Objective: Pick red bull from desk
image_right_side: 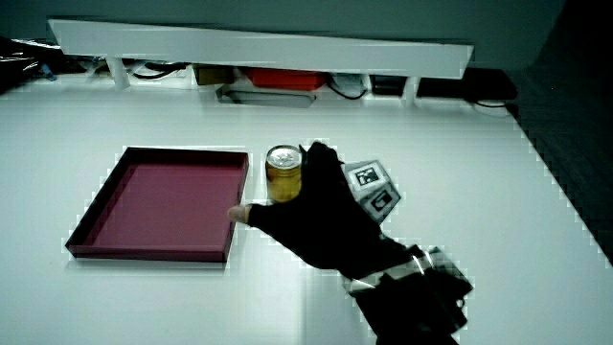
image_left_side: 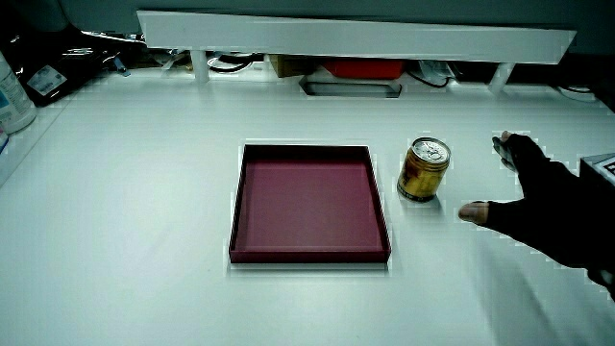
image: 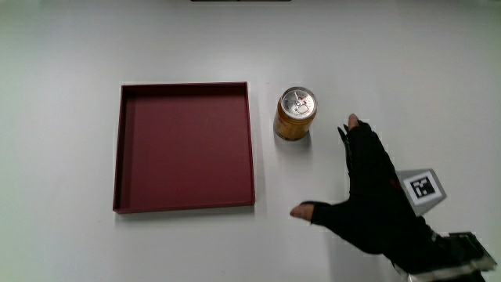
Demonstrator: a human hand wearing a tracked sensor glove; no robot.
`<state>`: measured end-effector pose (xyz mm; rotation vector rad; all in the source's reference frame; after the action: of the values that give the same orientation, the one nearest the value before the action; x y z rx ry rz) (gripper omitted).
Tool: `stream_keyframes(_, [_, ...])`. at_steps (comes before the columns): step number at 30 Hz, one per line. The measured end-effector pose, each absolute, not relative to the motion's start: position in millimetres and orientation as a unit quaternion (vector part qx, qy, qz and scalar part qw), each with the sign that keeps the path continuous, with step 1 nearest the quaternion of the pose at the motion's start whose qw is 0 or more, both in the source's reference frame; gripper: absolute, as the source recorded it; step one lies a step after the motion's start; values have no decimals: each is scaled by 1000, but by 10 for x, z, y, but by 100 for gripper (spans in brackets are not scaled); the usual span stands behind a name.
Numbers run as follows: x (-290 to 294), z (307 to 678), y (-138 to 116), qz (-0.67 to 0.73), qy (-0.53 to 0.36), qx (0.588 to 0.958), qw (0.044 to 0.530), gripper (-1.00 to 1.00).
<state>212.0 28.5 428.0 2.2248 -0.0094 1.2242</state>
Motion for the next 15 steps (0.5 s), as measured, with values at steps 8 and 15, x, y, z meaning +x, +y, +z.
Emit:
stream_keyframes(8, [2038,4492,13,504,33,812,293,0])
stream_keyframes(15, [1920,4652,-131,520,61,801,290,0])
